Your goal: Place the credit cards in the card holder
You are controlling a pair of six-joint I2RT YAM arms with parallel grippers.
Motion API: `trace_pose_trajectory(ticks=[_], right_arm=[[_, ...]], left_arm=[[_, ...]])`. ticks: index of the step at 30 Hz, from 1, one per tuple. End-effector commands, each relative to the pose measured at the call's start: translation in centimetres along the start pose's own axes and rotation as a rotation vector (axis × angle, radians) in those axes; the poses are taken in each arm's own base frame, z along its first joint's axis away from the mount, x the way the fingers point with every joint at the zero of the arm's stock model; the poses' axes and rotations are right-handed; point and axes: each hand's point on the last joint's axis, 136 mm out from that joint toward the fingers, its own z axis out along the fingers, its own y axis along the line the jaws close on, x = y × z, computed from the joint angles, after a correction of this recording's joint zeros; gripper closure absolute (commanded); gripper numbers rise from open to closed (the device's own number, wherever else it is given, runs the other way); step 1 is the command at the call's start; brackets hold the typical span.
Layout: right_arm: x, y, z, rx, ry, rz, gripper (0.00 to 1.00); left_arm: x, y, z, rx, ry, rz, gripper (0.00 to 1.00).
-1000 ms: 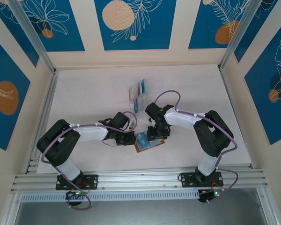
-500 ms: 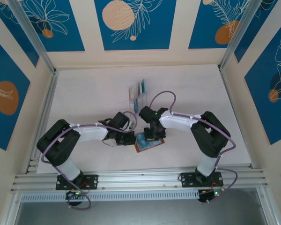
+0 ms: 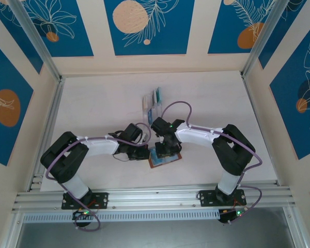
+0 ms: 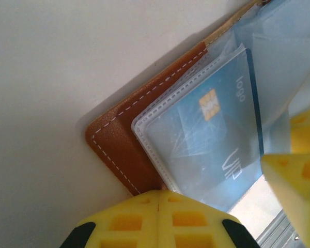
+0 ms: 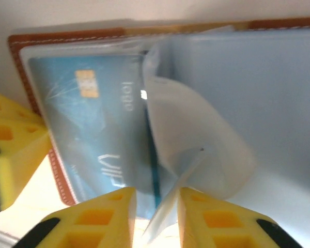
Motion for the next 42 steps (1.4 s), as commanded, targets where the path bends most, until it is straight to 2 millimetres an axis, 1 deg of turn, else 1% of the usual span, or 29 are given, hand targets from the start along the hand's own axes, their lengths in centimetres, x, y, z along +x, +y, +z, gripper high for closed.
trace_pose_trajectory(ticks=[1, 4, 7, 10, 12, 15, 17, 21, 24, 26, 27, 30, 31, 33, 34, 36, 39, 42], right_arm=[[0.4, 3.0, -0.7, -0.163, 0.031, -0.019, 0.67], [0.7, 3.5, -0.3, -0.224, 0.061, 0.003, 0.63], [0.9, 4.3, -0.3, -0.299, 0.084, 0.021, 0.60], [1.2, 5.7, -1.2, -0.408, 0.104, 0.021, 0.56], [1.5, 6.1, -2.0, -0.445, 0.099, 0.013, 0.55], [1.6, 5.1, -3.0, -0.438, 0.076, 0.018, 0.53], [1.7, 4.1, -3.2, -0.403, 0.068, 0.019, 0.52], [2.3, 3.7, -3.9, -0.373, 0.074, -0.004, 0.56], [2.6, 3.0, -5.2, -0.336, 0.045, -0.020, 0.60], [2.6, 1.4, -6.0, -0.273, 0.004, -0.005, 0.60], [2.5, 0.2, -6.1, -0.230, -0.006, 0.022, 0.61], [2.5, -2.9, -5.6, -0.131, 0.023, 0.110, 0.72], [2.6, -3.5, -5.2, -0.116, 0.027, 0.125, 0.73], [2.7, -3.9, -4.6, -0.116, 0.039, 0.151, 0.74], [2.8, -3.9, -4.3, -0.126, 0.049, 0.160, 0.74], [3.0, -3.7, -3.6, -0.146, 0.071, 0.179, 0.68], [3.0, -3.4, -2.6, -0.166, 0.095, 0.197, 0.65], [3.0, -3.1, -2.1, -0.183, 0.112, 0.219, 0.57]], left_arm=[[1.3, 4.7, 1.3, -0.152, 0.020, -0.049, 0.96], [1.3, 4.6, 1.3, -0.145, 0.018, -0.055, 0.96], [1.2, 4.5, 1.3, -0.139, 0.016, -0.062, 0.96], [1.0, 4.3, 1.3, -0.129, 0.011, -0.066, 0.96], [1.0, 4.3, 1.3, -0.128, 0.011, -0.071, 0.96], [1.0, 4.5, 1.2, -0.122, 0.009, -0.082, 0.96], [1.0, 4.6, 1.2, -0.113, 0.009, -0.090, 0.96], [0.9, 4.8, 1.1, -0.105, 0.009, -0.099, 0.96], [1.0, 5.0, 1.1, -0.110, 0.009, -0.100, 0.96], [1.1, 5.1, 1.1, -0.109, 0.013, -0.102, 0.96], [1.1, 5.0, 1.2, -0.105, 0.015, -0.102, 0.96], [1.1, 5.1, 1.3, -0.106, 0.017, -0.104, 0.96], [1.1, 5.0, 1.3, -0.104, 0.018, -0.103, 0.96], [1.1, 5.0, 1.4, -0.104, 0.021, -0.102, 0.96], [1.1, 5.0, 1.4, -0.103, 0.020, -0.101, 0.96], [1.0, 4.9, 1.3, -0.102, 0.018, -0.101, 0.96], [1.0, 4.9, 1.4, -0.101, 0.022, -0.102, 0.96], [1.2, 5.1, 1.5, -0.104, 0.025, -0.103, 0.96]])
